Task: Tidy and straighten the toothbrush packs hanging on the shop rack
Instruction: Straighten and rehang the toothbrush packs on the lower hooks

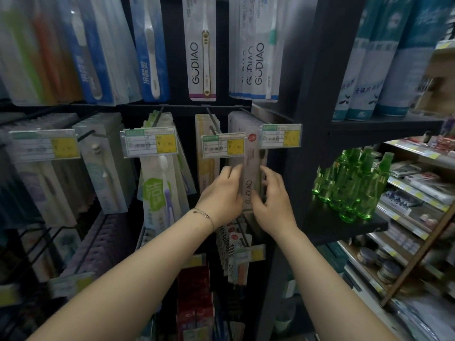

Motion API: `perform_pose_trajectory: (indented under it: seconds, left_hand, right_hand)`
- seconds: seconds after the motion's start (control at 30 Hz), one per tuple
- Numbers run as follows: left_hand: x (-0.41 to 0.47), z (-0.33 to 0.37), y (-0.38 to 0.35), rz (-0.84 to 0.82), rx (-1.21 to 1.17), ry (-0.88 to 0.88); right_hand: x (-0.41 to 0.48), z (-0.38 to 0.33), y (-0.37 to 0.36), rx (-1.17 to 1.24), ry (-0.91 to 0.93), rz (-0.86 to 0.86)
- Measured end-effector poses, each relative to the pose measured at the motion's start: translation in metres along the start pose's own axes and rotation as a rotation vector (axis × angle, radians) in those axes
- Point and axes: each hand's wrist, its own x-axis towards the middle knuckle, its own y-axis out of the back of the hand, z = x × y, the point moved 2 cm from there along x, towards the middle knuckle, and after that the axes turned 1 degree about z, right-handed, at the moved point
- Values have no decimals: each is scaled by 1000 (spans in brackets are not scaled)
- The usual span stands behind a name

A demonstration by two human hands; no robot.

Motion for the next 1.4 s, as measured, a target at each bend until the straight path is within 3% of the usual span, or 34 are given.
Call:
perform_pose_trajectory:
  seconds: [0.3,0.63,0.97,1.13,1.23,1.4]
  left_hand:
    - [-62,-14,7,-23,292,-87]
    - [-139,-22,-35,-25,291,-129]
    - [-162,-60,-105,-346,248,-40]
    - [-152,-82,-151,-472,-6,174]
    - [-141,-90,-174,-429,-236,302]
    - [-122,-88,-196,-265,-442,370]
  right_hand:
    - [-34,0,-9,-249,159,-64]
    - [-108,6,-52,-327,252,-156]
    - [-162,70,-90,-376,-27,-433]
    - [-166,114,-113,-339,-257,-470]
    - [-160,128,-123,-267,-345,-389]
    - [-146,138,-135,-106,-414,-360]
